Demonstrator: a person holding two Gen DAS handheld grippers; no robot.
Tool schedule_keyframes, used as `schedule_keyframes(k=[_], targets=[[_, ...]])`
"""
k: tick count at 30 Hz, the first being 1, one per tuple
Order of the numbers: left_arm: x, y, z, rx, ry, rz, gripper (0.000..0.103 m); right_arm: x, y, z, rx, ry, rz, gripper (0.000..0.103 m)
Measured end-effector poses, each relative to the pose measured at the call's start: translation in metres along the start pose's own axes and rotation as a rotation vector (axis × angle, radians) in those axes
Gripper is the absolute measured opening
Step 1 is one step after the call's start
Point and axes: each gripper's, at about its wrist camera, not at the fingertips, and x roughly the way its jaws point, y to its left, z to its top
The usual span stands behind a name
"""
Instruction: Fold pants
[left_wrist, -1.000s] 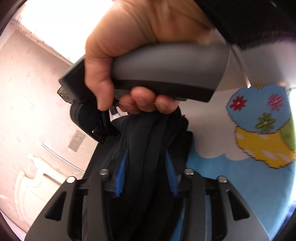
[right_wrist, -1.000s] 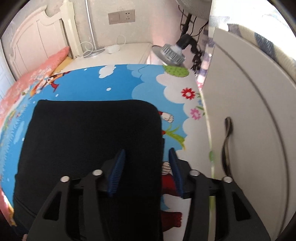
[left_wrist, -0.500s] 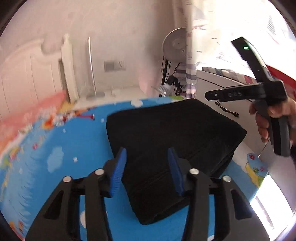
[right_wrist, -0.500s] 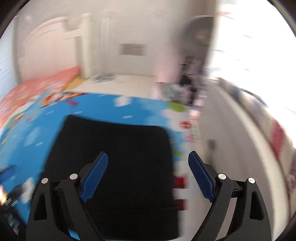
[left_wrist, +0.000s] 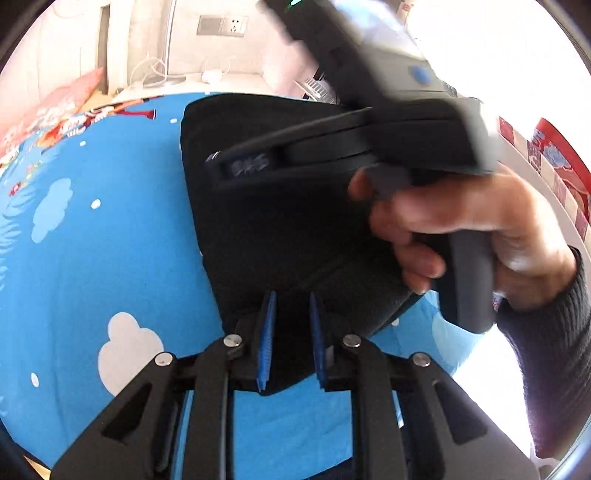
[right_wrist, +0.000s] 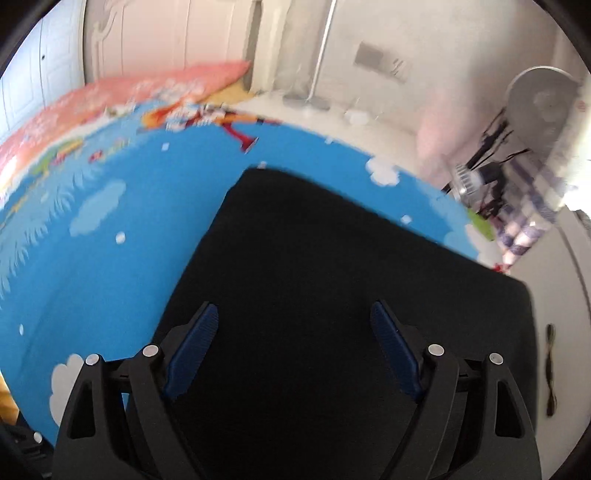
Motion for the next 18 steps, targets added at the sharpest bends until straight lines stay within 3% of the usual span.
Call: schedule_keyframes(k=[4,5,8,10,13,16,18], targets=[[-0.004,-0.001,-0.006,-0.009,-0.020,0.003,0.025,-0.058,-0.029,-0.020,0.116,-0.103,-0.095,0.090],[-0.005,-0.002,-0.006,-0.004,-0.029,0.003,0.035,-0.065,-0.038,-0.025,0.139,-0.100,-0.114,0.090],[-0.009,-0.009,-0.004,0.013,-0.059,0.031,0.062,-0.071,-0.064,-0.042,0.206,-0.053,-0.180,0.090],[-0.011,-0.014,-0.002,0.026,-0.071,0.040,0.065,-0.065,-0.075,-0.054,0.230,-0.013,-0.225,0.090],[-0.022,-0.021,0.003,0.029,-0.118,0.050,0.082,-0.055,-0.087,-0.072,0.281,0.039,-0.267,0.090],[-0.030,-0.031,0.016,0.059,-0.175,0.125,0.094,-0.053,-0.095,-0.092,0.296,0.056,-0.308,0.091],[-0.031,-0.035,0.026,0.064,-0.201,0.101,0.101,-0.052,-0.094,-0.099,0.273,0.060,-0.319,0.091]])
